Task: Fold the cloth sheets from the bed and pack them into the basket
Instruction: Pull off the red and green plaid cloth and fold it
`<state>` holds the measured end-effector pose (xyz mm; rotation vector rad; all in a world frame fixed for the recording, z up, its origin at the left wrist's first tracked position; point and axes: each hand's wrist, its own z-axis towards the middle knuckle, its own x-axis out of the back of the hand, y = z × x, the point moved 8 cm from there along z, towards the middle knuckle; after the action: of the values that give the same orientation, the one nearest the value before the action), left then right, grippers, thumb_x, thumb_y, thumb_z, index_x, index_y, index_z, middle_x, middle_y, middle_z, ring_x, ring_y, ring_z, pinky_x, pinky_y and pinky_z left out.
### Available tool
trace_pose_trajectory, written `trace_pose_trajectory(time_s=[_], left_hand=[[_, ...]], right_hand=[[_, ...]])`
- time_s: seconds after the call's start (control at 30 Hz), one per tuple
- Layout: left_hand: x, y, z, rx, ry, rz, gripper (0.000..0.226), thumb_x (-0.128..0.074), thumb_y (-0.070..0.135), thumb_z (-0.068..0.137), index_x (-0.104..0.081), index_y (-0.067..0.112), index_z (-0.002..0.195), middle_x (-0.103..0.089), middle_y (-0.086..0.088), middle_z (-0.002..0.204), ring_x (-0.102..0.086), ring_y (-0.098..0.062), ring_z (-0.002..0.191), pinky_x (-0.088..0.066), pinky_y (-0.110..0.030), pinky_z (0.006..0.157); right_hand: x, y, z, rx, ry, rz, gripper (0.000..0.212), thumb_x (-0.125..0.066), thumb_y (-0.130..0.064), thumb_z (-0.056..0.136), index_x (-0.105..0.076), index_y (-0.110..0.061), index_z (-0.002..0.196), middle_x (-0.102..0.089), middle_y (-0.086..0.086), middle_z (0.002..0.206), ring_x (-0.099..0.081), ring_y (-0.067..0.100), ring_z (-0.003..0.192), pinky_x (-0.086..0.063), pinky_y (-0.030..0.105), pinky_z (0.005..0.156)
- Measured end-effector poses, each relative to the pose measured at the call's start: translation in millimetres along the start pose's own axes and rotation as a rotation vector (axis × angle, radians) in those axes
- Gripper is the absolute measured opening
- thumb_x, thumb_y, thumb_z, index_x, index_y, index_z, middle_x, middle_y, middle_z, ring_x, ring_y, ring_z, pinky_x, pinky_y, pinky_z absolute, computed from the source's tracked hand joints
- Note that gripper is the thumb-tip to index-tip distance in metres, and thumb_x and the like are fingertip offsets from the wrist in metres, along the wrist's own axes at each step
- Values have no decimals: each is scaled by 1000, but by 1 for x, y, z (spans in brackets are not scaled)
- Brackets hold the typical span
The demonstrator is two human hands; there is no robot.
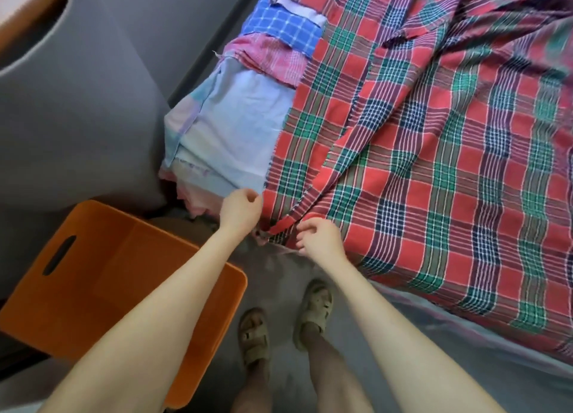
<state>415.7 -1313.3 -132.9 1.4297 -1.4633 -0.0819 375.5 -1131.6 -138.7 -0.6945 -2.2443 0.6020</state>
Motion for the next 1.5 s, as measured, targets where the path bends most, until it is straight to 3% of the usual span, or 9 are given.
trace_pose_trajectory(time_s=[0.23, 0.5, 0.6, 0.77, 0.97, 1.13, 1.23, 1.37, 1.5], left_hand=[[-57, 92, 65, -11, -87, 30, 22, -53, 21, 92, -68, 5, 87, -66, -11, 84, -59, -25, 85, -42, -30, 74], [-137, 174, 167, 111, -120, -116, 41, -56, 29, 91, -46, 16, 54, -67, -18, 72, -66, -33, 70, -55, -37, 71], [-158, 194, 193, 167, -147, -147, 55, -65, 42, 84, -32, 17, 48, -43, -3, 47, -39, -21, 43, -32, -27, 49], [-164, 224, 225, 97, -216, -179, 40, -73, 34, 79, -45, 15, 58, -42, 2, 55, -43, -17, 55, -33, -25, 62], [-35, 214, 271, 0, 387, -39, 21, -66, 21, 83, -55, 13, 67, -59, -9, 65, -52, -26, 65, -32, -33, 59], [-42, 215, 321, 90, 5, 212, 11, -71, 23, 78, -64, 15, 77, -69, -13, 85, -65, -32, 84, -52, -37, 75], [-51, 258, 348, 45, -66, 221, 23, -69, 32, 81, -60, 11, 83, -61, -10, 73, -58, -29, 76, -46, -35, 70], [-78, 339, 389, -175, -22, 455, 43, -66, 40, 81, -57, 8, 110, -62, -12, 105, -56, -32, 101, -43, -37, 83], [-131, 411, 418, -544, -71, 721, 49, -64, 37, 83, -51, 14, 124, -55, -12, 118, -48, -33, 112, -42, -39, 91]], right_hand=[[124, -48, 81, 11, 181, 165, 20, -44, -1, 95, -63, -5, 101, -62, 6, 80, -62, 15, 66, -57, 29, 65], [211, -91, 196, 145, 273, -81, 23, -47, -11, 96, -64, 3, 101, -66, 22, 94, -65, 38, 83, -55, 50, 78], [235, -102, 234, 152, 316, -161, 21, -47, -14, 97, -63, -4, 106, -63, 11, 85, -62, 29, 78, -54, 38, 75], [266, -116, 286, 137, 390, -247, 23, -47, -19, 96, -65, -7, 101, -66, 8, 84, -58, 23, 66, -45, 30, 59], [292, -141, 309, 168, 482, -242, 21, -48, -17, 95, -63, -13, 109, -68, 5, 100, -62, 25, 89, -50, 32, 75], [290, -151, 335, 180, 401, -335, 22, -49, -15, 93, -63, -11, 109, -68, 7, 104, -62, 28, 93, -51, 36, 78], [316, -168, 355, 169, 459, -359, 20, -47, -15, 94, -63, -11, 104, -67, 7, 100, -61, 28, 87, -50, 33, 72], [363, -208, 392, 211, 561, -479, 21, -46, -20, 97, -62, -8, 104, -63, 8, 100, -60, 30, 90, -41, 32, 65], [400, -178, 454, -216, 498, -70, 32, -51, -31, 95, -54, 1, 97, -62, 11, 85, -64, 31, 80, -49, 31, 59]])
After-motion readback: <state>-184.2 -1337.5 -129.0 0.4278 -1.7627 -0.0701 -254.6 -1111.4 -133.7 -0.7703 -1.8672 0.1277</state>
